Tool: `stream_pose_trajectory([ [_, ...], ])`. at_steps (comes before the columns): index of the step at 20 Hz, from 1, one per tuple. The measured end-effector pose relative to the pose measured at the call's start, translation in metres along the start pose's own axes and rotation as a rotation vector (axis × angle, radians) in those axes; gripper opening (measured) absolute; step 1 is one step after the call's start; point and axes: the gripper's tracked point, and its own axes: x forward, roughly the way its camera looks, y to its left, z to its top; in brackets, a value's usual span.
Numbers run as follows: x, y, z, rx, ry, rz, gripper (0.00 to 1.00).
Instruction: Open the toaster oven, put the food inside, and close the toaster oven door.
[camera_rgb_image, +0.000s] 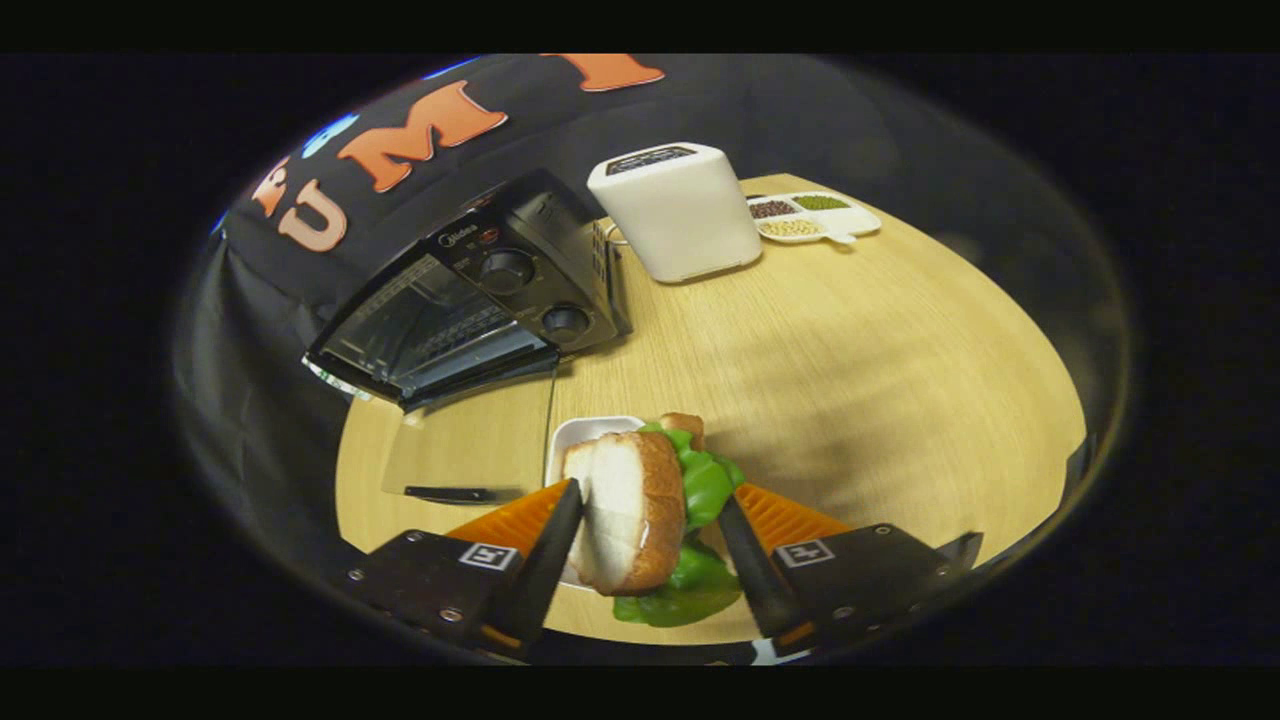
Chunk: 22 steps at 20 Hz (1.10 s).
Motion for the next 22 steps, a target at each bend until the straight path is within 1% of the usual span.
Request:
stream_pose_trajectory([
  [1,0.001,0.0,0.0,0.026,0.017,-0.01,0.72],
  [2,-0.001,0.002,0.001,0.034,0.029,-0.01,0.58],
  [3,-0.003,0.006,0.003,0.032,0.032,-0.001,0.55],
  [4,-0.007,0.011,0.009,0.033,0.023,0.005,0.47],
  [6,-0.012,0.02,0.017,0.008,0.006,0.0,0.37],
  [9,-0.019,0.043,0.034,-0.017,-0.027,0.035,0.35],
  [12,-0.03,0.077,0.051,0.012,-0.06,0.119,0.34],
  [15,-0.035,0.105,0.07,0.033,-0.108,0.18,0.34],
  [18,-0.031,0.132,0.087,0.075,-0.156,0.236,0.34],
  [22,-0.006,0.166,0.099,0.135,-0.181,0.298,0.34],
])
